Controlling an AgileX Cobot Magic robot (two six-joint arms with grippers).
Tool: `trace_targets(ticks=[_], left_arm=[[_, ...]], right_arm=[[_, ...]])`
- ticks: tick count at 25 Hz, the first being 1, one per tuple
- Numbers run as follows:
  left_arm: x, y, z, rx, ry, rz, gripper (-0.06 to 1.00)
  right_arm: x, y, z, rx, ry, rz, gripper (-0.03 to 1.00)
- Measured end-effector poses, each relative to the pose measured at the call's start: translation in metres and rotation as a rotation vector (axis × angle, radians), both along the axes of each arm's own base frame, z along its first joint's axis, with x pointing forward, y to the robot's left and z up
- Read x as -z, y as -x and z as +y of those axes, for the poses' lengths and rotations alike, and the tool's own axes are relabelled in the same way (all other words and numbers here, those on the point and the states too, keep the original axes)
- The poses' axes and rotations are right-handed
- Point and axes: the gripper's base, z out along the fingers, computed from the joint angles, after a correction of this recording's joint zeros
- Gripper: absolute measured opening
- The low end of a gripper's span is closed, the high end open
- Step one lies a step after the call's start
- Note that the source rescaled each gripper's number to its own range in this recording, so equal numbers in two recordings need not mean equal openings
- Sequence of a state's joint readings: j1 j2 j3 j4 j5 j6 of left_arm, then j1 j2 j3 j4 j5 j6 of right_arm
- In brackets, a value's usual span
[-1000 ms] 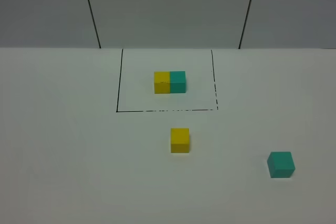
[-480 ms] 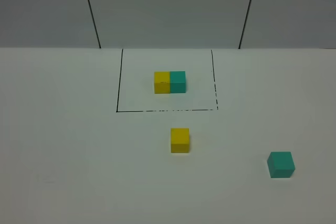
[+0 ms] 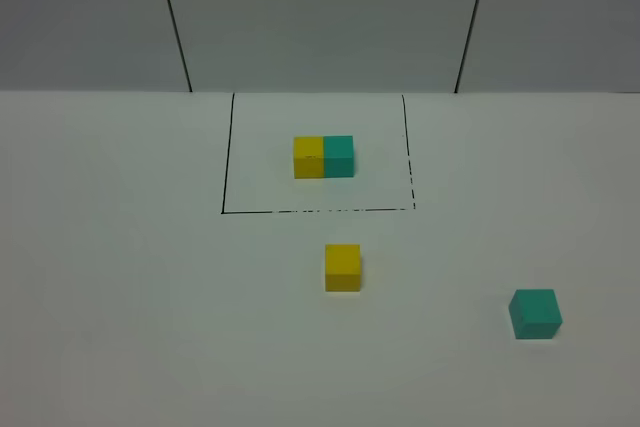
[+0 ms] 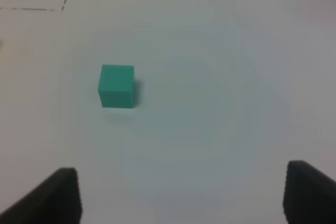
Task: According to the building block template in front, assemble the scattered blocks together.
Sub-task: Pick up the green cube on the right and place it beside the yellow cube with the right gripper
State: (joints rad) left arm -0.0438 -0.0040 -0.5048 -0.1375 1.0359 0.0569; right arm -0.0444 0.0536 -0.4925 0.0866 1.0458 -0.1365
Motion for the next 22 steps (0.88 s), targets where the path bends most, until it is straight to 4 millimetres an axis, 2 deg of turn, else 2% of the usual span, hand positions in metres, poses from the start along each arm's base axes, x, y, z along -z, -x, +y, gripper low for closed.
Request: trace_targets(ticks=[15, 17, 19, 22], left_arm=[[0.000, 0.000, 0.000, 0.000, 0.000, 0.000, 0.65], [0.000, 0.000, 0.000, 0.000, 0.000, 0.000, 0.65], [0.000, 0.000, 0.000, 0.000, 0.000, 0.000, 0.65], [0.000, 0.000, 0.000, 0.000, 0.000, 0.000, 0.65]], right_arm=[[0.000, 0.000, 0.000, 0.000, 0.000, 0.000, 0.59], [-0.001, -0.001, 0.000, 0.000, 0.000, -0.001, 0.65], [-0.007, -0.007, 0.000, -0.001, -0.006, 0.006, 0.79], [-0.021, -0.031, 0.000, -0.003, -0.018, 0.051, 0.98]])
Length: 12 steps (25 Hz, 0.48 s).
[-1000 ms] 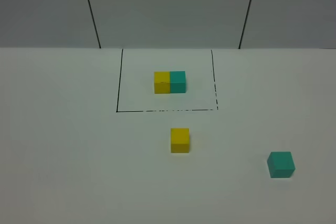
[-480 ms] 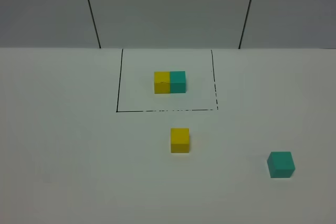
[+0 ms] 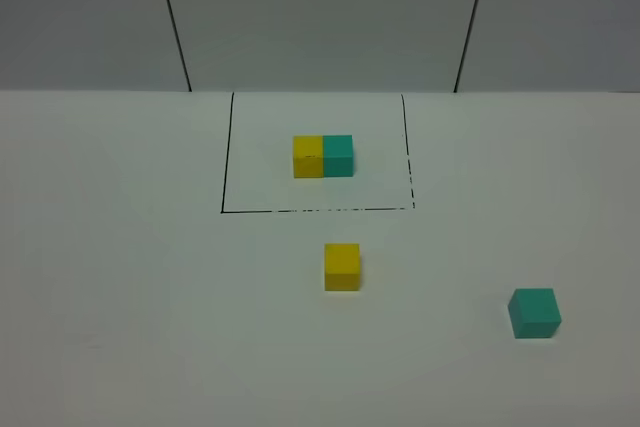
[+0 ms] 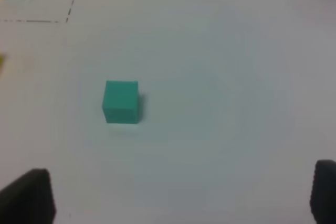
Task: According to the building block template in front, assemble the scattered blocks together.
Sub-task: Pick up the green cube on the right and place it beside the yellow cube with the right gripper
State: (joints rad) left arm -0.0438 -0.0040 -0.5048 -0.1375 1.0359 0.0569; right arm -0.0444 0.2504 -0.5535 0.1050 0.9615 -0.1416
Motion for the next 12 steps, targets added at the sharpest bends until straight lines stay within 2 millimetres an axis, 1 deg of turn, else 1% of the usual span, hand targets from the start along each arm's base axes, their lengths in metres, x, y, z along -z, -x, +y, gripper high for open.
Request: trace_targets(ticks=[1, 3, 6, 9, 12], left_arm=[[0.000, 0.000, 0.000, 0.000, 0.000, 0.000, 0.65], [0.000, 0.000, 0.000, 0.000, 0.000, 0.000, 0.65], [0.000, 0.000, 0.000, 0.000, 0.000, 0.000, 0.65], [0.000, 0.000, 0.000, 0.000, 0.000, 0.000, 0.65], [0.000, 0.000, 0.000, 0.000, 0.000, 0.000, 0.65]], right_arm=[[-0.003, -0.013, 0.000, 0.000, -0.003, 0.038, 1.00], [-0.007, -0.040, -0.002, -0.001, -0.002, 0.125, 1.00], [-0.003, -0.087, -0.004, -0.001, -0.009, 0.281, 1.00], [0.012, -0.132, -0.005, 0.002, -0.034, 0.407, 1.00], [0.036, -0.172, -0.004, 0.008, -0.073, 0.524, 1.00]])
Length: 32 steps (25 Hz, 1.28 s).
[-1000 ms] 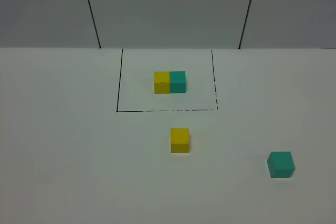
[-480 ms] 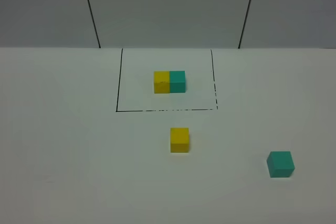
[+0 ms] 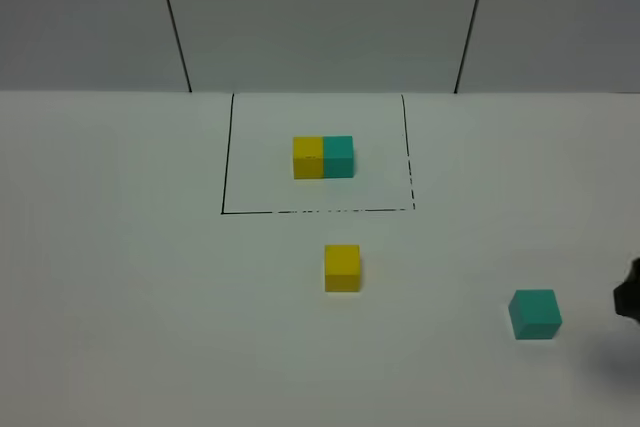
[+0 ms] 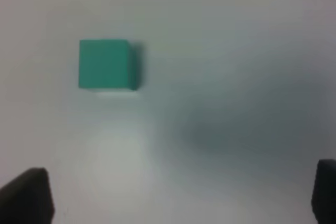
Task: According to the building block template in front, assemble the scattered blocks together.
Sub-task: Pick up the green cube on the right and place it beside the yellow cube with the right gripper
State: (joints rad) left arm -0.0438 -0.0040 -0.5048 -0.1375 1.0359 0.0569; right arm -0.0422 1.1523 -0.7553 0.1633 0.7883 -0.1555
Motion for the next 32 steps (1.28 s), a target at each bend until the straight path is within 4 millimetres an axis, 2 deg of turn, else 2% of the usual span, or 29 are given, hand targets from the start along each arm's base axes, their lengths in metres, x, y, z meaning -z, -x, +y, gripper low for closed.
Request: trace_targets(ticks=[5, 10, 14, 21, 26, 32], left_arm=[[0.000, 0.000, 0.000, 0.001, 0.000, 0.000, 0.65], [0.000, 0.000, 0.000, 0.000, 0.002, 0.000, 0.65], [0.000, 0.000, 0.000, 0.000, 0.002, 0.000, 0.65], [0.000, 0.000, 0.000, 0.000, 0.002, 0.000, 0.65], [0.000, 0.000, 0.000, 0.000, 0.002, 0.000, 0.65], [0.000, 0.000, 0.000, 0.000, 0.002, 0.000, 0.65]], right_arm=[[0.039, -0.037, 0.007, 0.002, -0.038, 0.149, 1.00], [0.065, -0.055, 0.032, -0.045, -0.038, 0.185, 1.00], [0.082, -0.065, 0.044, -0.050, -0.031, 0.173, 1.00], [0.100, -0.080, 0.058, -0.076, -0.023, 0.177, 1.00], [0.104, -0.092, 0.061, -0.082, -0.023, 0.197, 1.00], [0.121, -0.100, 0.063, -0.084, -0.018, 0.279, 1.00]])
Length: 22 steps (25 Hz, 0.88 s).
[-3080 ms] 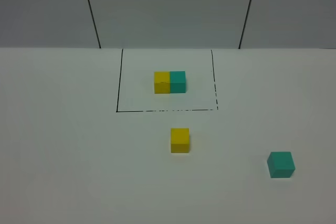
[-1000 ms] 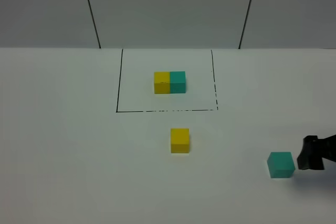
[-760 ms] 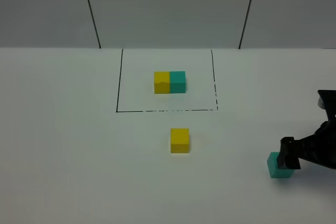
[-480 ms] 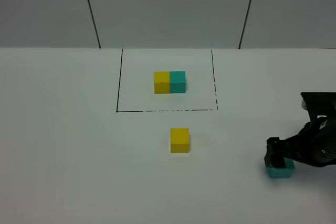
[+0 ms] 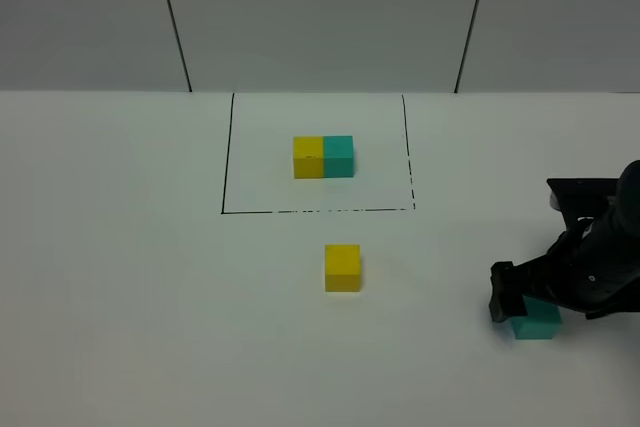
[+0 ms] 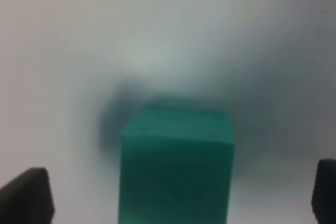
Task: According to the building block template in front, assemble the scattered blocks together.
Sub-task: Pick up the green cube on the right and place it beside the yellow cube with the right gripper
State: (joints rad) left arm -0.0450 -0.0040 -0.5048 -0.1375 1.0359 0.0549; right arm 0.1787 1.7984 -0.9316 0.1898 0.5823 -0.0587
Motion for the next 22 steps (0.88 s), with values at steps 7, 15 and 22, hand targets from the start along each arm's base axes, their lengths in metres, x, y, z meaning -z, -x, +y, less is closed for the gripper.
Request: trace_targets(ticks=[7, 15, 22], left_arm=[[0.000, 0.000, 0.000, 0.000, 0.000, 0.000, 0.65], [0.000, 0.000, 0.000, 0.000, -0.001, 0.000, 0.65], [0.000, 0.000, 0.000, 0.000, -0.001, 0.000, 0.65]], right_arm=[[0.007, 0.000, 0.000, -0.002, 0.006, 0.029, 1.00], [0.021, 0.000, 0.000, -0.002, 0.014, 0.067, 0.99], [0.023, -0.004, 0.000, 0.001, 0.016, 0.049, 0.98]])
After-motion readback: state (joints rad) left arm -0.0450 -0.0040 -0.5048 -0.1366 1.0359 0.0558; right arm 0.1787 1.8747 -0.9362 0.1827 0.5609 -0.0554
